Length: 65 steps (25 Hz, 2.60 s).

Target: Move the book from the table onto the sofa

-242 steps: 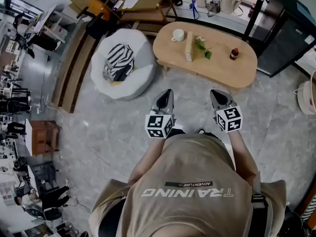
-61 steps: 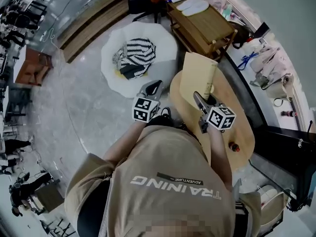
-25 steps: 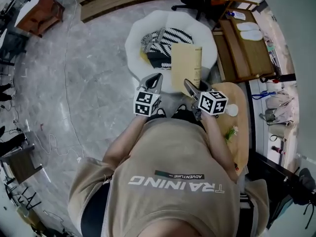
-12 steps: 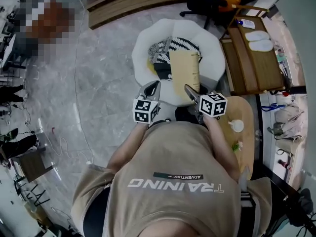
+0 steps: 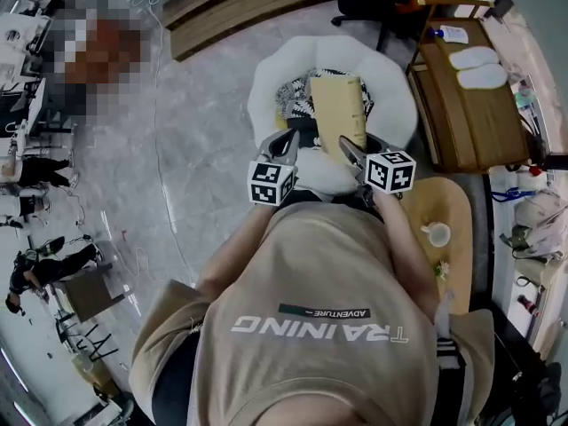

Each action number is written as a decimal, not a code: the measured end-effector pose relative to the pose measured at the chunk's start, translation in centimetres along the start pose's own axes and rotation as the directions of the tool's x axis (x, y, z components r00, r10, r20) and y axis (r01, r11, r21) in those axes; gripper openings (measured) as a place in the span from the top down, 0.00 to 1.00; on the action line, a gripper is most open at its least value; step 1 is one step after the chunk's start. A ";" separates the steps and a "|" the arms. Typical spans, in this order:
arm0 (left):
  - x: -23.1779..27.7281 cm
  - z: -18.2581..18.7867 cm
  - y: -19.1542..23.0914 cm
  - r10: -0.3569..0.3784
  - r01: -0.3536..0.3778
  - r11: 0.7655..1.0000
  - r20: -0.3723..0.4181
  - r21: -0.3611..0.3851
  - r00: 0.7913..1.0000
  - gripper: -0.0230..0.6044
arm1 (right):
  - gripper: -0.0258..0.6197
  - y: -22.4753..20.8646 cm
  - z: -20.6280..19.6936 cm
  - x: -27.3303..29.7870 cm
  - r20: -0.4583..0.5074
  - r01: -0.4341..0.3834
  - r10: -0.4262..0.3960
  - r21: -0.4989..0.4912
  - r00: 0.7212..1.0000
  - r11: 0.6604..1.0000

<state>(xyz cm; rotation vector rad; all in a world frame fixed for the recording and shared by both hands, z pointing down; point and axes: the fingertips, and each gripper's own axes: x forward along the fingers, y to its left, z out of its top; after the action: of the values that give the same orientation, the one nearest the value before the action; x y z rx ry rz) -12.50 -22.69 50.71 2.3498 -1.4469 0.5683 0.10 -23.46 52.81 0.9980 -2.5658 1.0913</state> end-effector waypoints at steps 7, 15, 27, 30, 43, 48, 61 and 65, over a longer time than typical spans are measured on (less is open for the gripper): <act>2.7 1.6 -0.6 -0.021 0.020 1.000 -0.022 -0.012 1.000 0.98 | 0.64 -1.6 1.2 0.2 0.008 0.003 -0.003 0.010 1.000 1.000; 5.2 0.4 -0.7 -0.081 0.079 0.997 -0.080 -0.028 0.994 0.98 | 0.64 -3.1 -0.3 0.9 -0.032 0.050 -0.048 0.049 0.998 0.998; 13.1 -11.3 -1.3 -0.187 0.156 0.979 -0.286 -0.128 0.940 0.98 | 0.64 -14.6 -9.8 5.5 -0.176 0.182 -0.153 0.167 0.972 0.969; 15.5 -14.7 -1.7 -0.213 0.171 0.973 -0.316 -0.156 0.925 0.98 | 0.64 -17.2 -12.8 6.8 -0.208 0.212 -0.166 0.224 0.964 0.951; 21.0 -34.1 0.2 -0.291 0.212 0.954 -0.478 -0.214 0.829 0.98 | 0.64 -22.4 -33.1 15.6 -0.447 0.224 -0.025 0.400 0.894 0.889; 22.1 -38.3 1.8 -0.289 0.201 0.954 -0.506 -0.223 0.813 0.98 | 0.64 -24.1 -40.0 17.3 -0.508 0.309 -0.030 0.475 0.861 0.824; 27.6 -45.0 2.6 -0.303 0.164 0.944 -0.554 -0.287 0.775 0.98 | 0.64 -29.3 -40.7 21.4 -0.444 0.388 -0.103 0.617 0.890 0.685; 28.5 -45.2 2.7 -0.322 0.194 0.941 -0.563 -0.276 0.761 0.98 | 0.63 -30.3 -40.5 21.0 -0.504 0.421 -0.135 0.513 0.853 0.748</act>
<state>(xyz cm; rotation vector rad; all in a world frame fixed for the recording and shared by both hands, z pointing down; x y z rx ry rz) -10.72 -24.66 104.13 1.8997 -0.8217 0.9342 0.04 -21.50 107.57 1.0591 -1.6413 1.8516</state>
